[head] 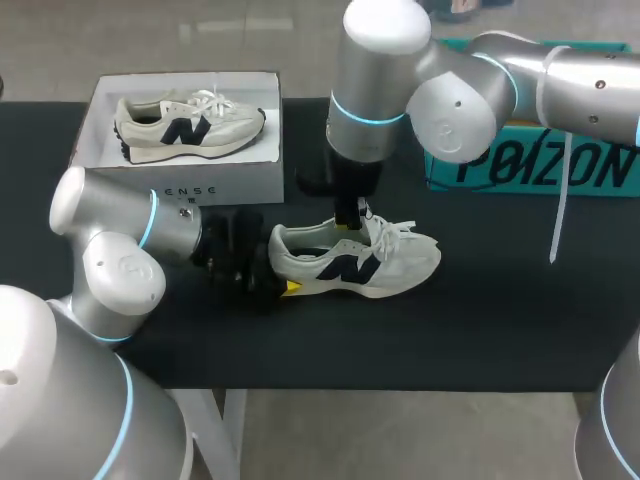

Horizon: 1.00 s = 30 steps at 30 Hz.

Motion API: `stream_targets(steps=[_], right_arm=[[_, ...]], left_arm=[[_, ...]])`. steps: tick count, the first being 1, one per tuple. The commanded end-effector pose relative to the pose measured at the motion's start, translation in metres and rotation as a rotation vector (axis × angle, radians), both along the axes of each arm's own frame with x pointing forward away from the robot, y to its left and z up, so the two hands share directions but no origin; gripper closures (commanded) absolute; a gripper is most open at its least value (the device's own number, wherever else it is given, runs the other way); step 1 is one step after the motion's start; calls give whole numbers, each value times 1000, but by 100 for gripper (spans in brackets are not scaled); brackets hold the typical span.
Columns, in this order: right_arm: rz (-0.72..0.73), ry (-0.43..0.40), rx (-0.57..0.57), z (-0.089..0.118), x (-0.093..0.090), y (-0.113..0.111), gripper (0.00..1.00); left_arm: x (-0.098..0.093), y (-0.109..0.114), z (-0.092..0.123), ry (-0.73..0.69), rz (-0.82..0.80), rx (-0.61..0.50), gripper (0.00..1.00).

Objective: Take the shoe out of the shoebox, open the shoe tongue, remove and reinsert the insole, then place the shoe into the shoebox

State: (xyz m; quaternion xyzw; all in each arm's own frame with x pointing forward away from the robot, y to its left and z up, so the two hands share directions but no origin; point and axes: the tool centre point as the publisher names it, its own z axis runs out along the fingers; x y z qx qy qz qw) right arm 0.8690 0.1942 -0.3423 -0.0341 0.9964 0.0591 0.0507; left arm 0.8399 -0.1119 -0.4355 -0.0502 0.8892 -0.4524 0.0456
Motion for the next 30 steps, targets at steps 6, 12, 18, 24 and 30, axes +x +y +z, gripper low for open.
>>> stream_targets(steps=[6,12,18,24,30], right_arm=[[23,14,-28,-22,-1,5,100],[28,65,-66,-41,3,2,100],[24,86,-75,-55,7,0,100],[34,109,-78,-61,-2,-1,100],[20,125,-110,-68,3,-3,100]], left_arm=[[-1,-1,-4,-1,0,-1,100],[-1,-1,-4,-1,0,-1,100],[-1,-1,-4,-1,0,-1,100],[-1,-1,-4,-1,0,-1,100],[-1,-1,-4,-1,0,-1,100]])
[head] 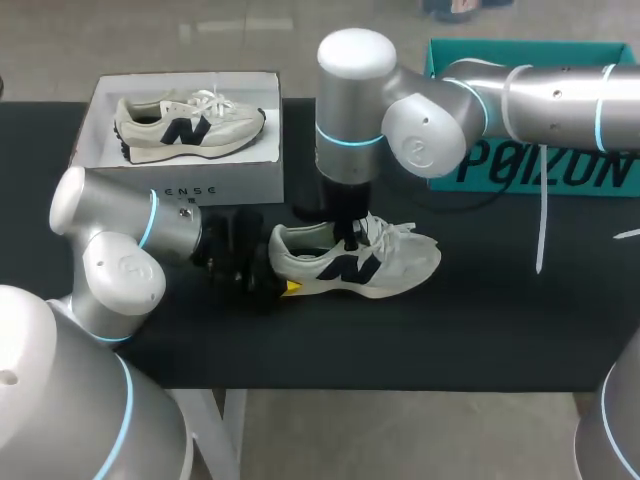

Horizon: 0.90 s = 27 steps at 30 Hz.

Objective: Take the shoe out of the shoebox, open the shoe tongue, remove and reinsert the insole, then place the shoe into the shoebox

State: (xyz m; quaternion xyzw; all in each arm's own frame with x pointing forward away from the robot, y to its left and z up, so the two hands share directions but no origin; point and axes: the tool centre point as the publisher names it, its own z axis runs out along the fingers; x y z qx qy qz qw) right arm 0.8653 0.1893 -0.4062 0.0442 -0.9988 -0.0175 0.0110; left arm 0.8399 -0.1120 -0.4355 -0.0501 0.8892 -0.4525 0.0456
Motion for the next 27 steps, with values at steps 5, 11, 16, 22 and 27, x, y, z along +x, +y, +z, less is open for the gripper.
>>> stream_targets(steps=[5,11,16,22,27], right_arm=[[-13,-3,-41,-10,19,-2,100],[-24,-12,-30,-11,23,-3,62],[-24,15,-22,-20,16,1,58],[-19,70,-19,-35,0,5,58],[-19,106,-9,-40,-13,7,58]], left_arm=[[-1,-1,-4,-1,0,-1,100],[-1,-1,-4,-1,0,-1,100],[-1,-1,-4,-1,0,-1,100],[-1,-1,-4,-1,0,-1,100],[-1,-1,-4,-1,0,-1,100]])
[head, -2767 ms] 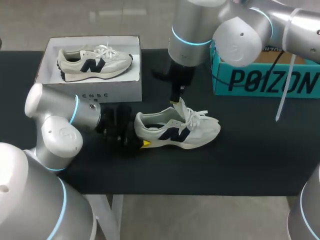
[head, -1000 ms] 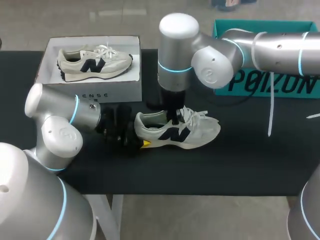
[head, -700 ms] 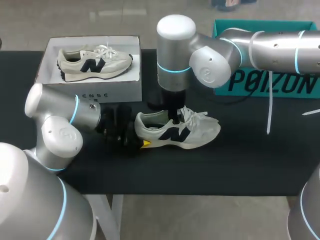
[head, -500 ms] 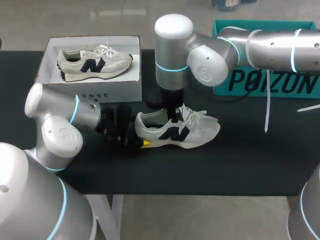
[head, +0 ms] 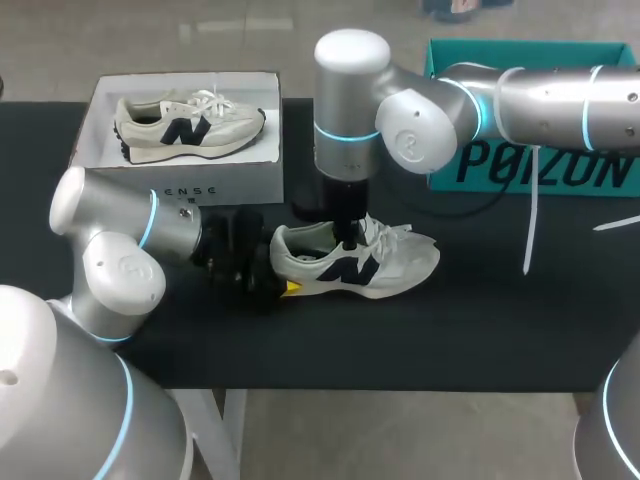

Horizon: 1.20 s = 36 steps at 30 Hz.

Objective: Take the shoe out of the shoebox, open the shoe tongue, remove and reinsert the insole, then place the shoe into the shoebox

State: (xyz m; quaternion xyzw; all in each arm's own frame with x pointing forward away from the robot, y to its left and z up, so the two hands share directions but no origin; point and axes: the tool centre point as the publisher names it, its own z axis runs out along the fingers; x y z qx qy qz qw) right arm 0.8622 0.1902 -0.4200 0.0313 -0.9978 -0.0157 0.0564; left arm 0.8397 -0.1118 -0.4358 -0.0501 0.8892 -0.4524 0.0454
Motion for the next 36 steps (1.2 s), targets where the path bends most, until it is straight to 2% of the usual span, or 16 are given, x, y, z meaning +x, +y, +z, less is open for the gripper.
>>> stream_targets(steps=[1,6,8,11,14,18,23,28,36], right_arm=[[8,20,-3,-26,-11,7,57],[10,44,-42,-40,-17,8,56],[-25,56,-63,-49,-19,8,62],[-73,66,-92,-59,-21,8,77],[-120,76,-113,-67,-24,4,100],[-170,80,-113,-71,-27,-3,100],[-189,28,-104,-51,-27,-12,100],[-192,-45,-64,-17,-24,-14,100],[-170,-147,-23,25,-17,-19,100]], left_arm=[[-1,-1,-4,-1,1,-1,100],[-1,-1,-4,-1,1,-1,100],[-1,-1,-4,-1,1,-1,100],[-1,-1,-4,-1,1,-1,100],[-1,-1,-4,-1,1,-1,100],[-1,-1,-4,-1,1,-1,100],[-1,-1,-4,-1,1,-1,100],[-1,-1,-4,-1,1,-1,100],[-1,-1,-4,-1,1,-1,100]])
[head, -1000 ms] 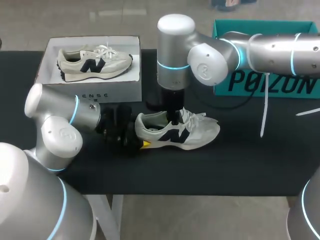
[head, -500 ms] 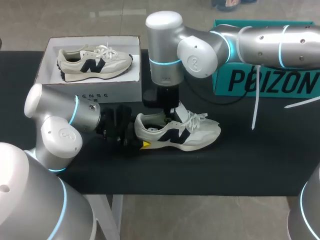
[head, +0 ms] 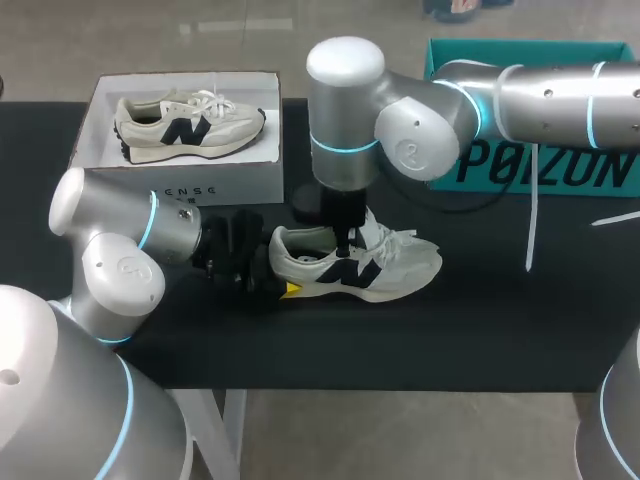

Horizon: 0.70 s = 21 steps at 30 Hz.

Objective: Take the shoe out of the shoebox, open the shoe tongue, remove and reinsert the insole, then place the shoe into the shoebox

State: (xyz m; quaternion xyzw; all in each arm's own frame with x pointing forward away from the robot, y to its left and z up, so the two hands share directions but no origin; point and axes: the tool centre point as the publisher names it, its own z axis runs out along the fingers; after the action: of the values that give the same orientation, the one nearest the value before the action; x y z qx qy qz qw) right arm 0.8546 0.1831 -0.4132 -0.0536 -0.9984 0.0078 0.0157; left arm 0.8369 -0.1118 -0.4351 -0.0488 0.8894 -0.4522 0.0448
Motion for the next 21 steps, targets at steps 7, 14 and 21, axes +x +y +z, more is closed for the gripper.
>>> stream_targets(steps=[7,14,21], right_arm=[[18,-113,46,38,-7,-9,100],[28,-147,80,49,0,-13,100],[-1,-183,115,57,6,-26,100]], left_arm=[[2,-1,-5,-1,3,-2,100],[2,-1,-5,-1,3,-2,100],[2,-1,-5,-1,3,-2,100]])
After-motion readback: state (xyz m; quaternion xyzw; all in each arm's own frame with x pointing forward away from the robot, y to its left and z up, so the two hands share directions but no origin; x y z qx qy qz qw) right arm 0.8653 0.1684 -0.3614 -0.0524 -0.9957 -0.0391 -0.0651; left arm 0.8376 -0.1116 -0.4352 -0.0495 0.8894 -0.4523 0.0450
